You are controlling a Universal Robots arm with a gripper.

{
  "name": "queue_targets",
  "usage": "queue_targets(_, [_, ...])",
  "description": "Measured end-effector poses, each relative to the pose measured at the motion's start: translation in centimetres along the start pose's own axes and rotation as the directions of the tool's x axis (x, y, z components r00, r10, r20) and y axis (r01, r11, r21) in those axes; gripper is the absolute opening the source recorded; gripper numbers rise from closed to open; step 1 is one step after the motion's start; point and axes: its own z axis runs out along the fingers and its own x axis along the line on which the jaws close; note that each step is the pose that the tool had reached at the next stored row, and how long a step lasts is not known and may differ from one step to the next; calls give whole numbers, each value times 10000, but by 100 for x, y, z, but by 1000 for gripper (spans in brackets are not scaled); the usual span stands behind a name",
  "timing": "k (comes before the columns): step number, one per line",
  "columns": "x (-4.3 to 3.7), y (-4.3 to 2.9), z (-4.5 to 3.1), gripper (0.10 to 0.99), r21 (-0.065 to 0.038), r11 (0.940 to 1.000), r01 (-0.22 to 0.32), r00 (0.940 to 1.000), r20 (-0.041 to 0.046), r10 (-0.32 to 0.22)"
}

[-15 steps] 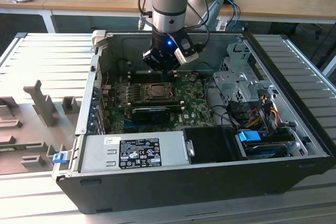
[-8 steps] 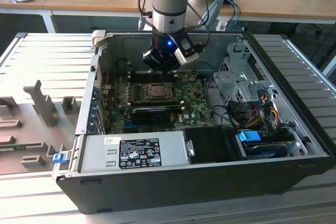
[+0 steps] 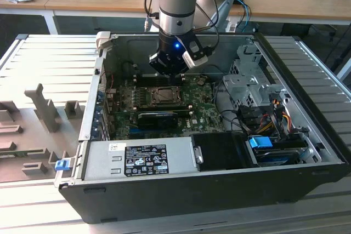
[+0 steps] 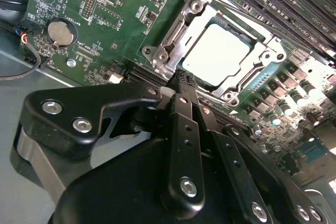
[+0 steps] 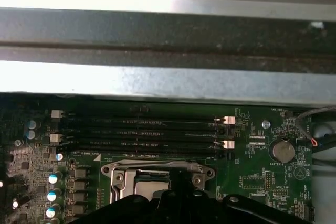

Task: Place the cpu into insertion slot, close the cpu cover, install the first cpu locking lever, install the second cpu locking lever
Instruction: 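Install the second cpu locking lever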

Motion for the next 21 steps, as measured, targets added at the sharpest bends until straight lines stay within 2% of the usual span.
queue_targets(14, [2, -54, -5, 106, 0, 10000, 1, 10000, 0, -1])
queue_targets(15, [2, -60, -12, 106, 4, 10000, -1, 10000, -1, 1])
queue_targets(16, [0, -53, -94, 106, 0, 10000, 0, 10000, 0, 0])
queue_targets(18, [3, -124, -109, 106, 1, 10000, 0, 10000, 0, 0])
queue_targets(21, [4, -176, -112, 106, 0, 10000, 0, 10000, 0, 0])
